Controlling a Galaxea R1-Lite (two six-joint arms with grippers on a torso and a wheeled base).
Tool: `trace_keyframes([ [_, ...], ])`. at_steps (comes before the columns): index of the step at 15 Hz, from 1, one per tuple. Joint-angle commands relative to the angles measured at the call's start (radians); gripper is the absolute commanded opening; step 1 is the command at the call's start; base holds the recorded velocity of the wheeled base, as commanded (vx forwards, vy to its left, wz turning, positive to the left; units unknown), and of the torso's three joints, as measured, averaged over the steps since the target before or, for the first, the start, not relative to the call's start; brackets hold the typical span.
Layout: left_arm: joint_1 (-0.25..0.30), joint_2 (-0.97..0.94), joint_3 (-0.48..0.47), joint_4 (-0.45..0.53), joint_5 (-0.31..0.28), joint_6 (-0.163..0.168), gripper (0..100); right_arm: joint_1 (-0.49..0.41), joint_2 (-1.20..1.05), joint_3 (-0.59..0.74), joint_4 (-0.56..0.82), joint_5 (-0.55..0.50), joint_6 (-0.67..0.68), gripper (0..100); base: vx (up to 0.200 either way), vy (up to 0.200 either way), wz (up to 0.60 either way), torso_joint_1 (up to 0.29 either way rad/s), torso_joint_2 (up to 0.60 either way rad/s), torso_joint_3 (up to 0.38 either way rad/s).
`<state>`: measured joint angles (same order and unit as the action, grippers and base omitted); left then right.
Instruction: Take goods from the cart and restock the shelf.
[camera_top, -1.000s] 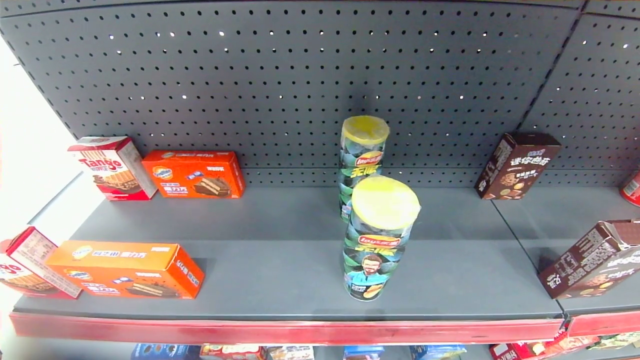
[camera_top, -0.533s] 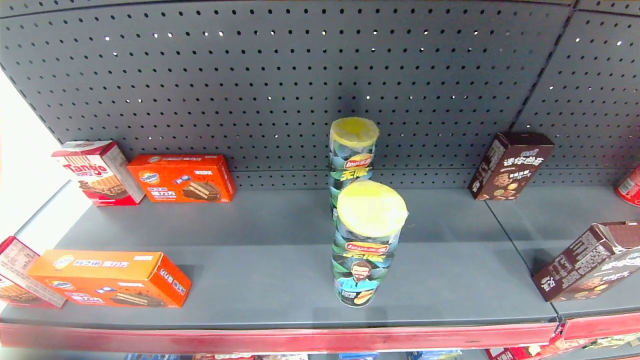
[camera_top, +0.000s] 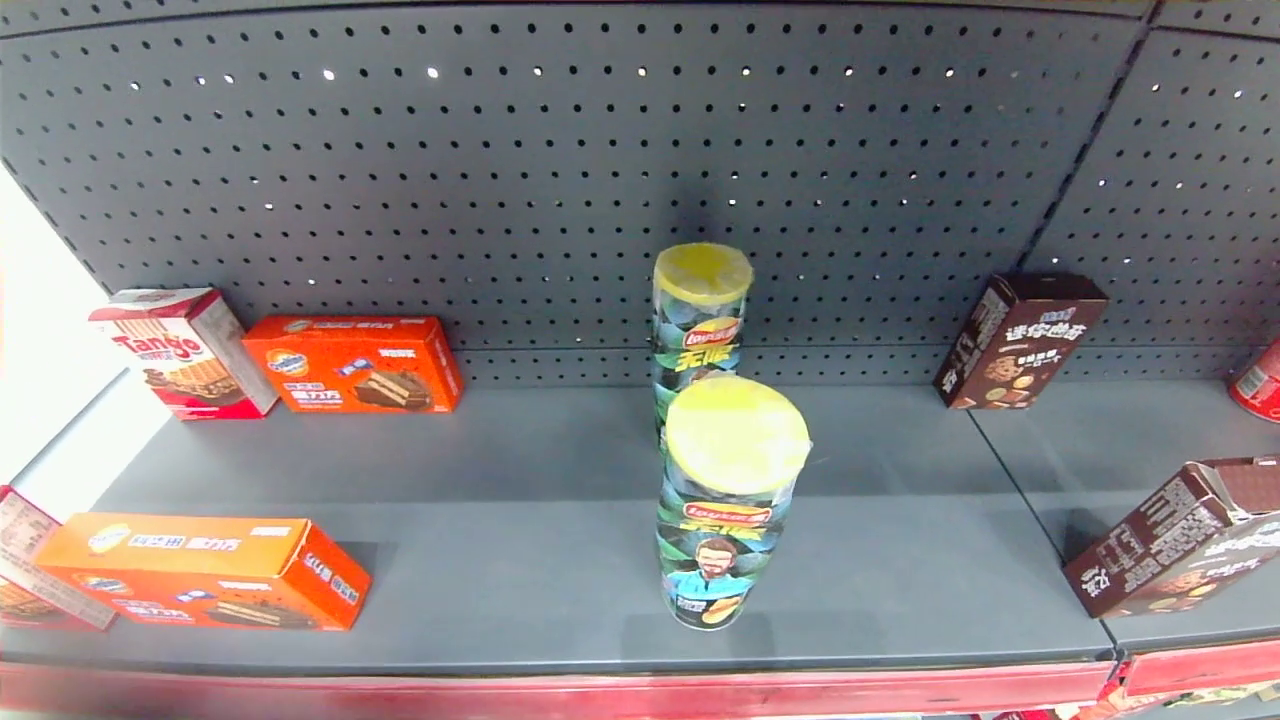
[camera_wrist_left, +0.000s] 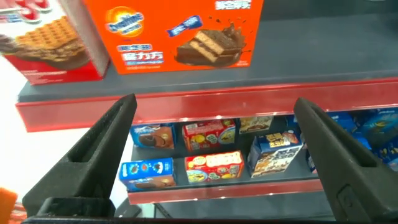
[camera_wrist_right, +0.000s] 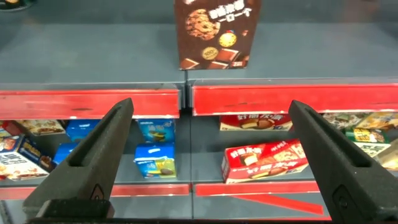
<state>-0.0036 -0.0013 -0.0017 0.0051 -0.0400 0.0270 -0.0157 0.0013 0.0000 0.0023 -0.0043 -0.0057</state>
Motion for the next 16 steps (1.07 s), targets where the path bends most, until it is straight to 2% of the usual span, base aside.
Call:
trace_keyframes([
  [1, 0.001, 0.001, 0.000, -0.001, 0.000, -0.001, 100, 0.000, 0.002, 0.000, 0.001, 0.000, 0.000, 100, 0.000, 0.000, 0.00, 0.000, 0.00, 0.000],
  [13, 0.001, 0.001, 0.000, -0.001, -0.001, 0.001, 100, 0.000, 0.002, 0.000, 0.001, 0.000, 0.000, 100, -0.017, 0.000, 0.00, 0.000, 0.00, 0.000],
  [15, 0.001, 0.001, 0.000, -0.001, 0.000, -0.001, 100, 0.000, 0.000, 0.000, 0.001, 0.000, 0.000, 100, -0.200, 0.000, 0.00, 0.005, 0.00, 0.002],
  [16, 0.001, 0.001, 0.000, -0.001, -0.001, 0.001, 100, 0.000, 0.002, 0.000, 0.001, 0.000, 0.000, 100, 0.000, 0.000, 0.00, 0.000, 0.00, 0.000],
])
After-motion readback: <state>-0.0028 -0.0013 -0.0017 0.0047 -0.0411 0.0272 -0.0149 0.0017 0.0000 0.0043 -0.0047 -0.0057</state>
